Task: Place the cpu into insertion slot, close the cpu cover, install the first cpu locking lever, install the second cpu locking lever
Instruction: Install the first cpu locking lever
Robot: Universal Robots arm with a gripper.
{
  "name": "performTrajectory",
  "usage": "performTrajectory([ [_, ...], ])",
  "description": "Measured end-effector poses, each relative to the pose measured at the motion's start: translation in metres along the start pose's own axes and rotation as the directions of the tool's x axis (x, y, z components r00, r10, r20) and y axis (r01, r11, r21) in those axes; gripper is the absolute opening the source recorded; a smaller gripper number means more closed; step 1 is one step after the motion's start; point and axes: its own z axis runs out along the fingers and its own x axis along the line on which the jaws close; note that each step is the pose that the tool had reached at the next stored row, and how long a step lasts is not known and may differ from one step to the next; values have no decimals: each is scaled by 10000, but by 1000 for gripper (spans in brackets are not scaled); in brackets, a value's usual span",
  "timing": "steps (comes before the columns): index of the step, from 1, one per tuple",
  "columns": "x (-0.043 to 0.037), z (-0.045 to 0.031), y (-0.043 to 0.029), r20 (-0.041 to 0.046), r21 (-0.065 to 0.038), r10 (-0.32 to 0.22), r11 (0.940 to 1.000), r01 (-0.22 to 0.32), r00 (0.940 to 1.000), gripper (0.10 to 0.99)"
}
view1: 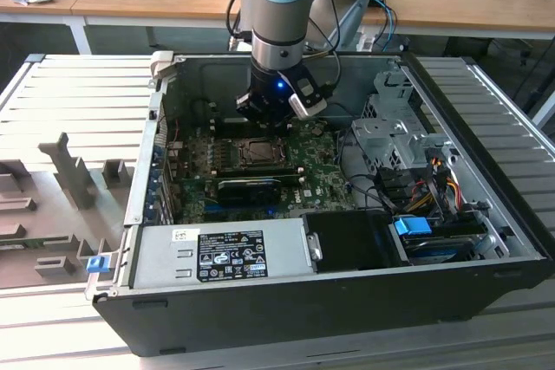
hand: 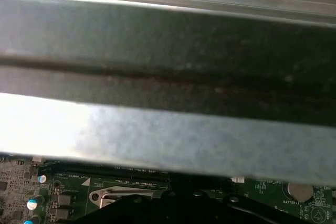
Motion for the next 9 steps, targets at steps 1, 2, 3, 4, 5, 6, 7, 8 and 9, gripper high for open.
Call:
performTrajectory([
  [1, 0, -5, 0, 1, -1, 0, 10000, 0, 10000, 106],
  [2, 0, -5, 1, 3, -4, 0, 10000, 0, 10000, 106],
  [3, -1, -5, 1, 2, 3, 0, 10000, 0, 10000, 106],
  [4, -1, -5, 1, 0, 24, 0, 10000, 0, 10000, 106],
  [5, 0, -6, 1, -1, 29, 0, 10000, 0, 10000, 106],
  [6, 0, -6, 1, -3, 38, -1, 10000, 1, 10000, 106],
  [7, 0, -6, 1, -3, 56, 1, 10000, 0, 10000, 106],
  [8, 0, -7, 1, -5, 64, 0, 10000, 0, 10000, 106],
  [9, 0, -13, 1, -8, 67, 0, 10000, 0, 10000, 106],
])
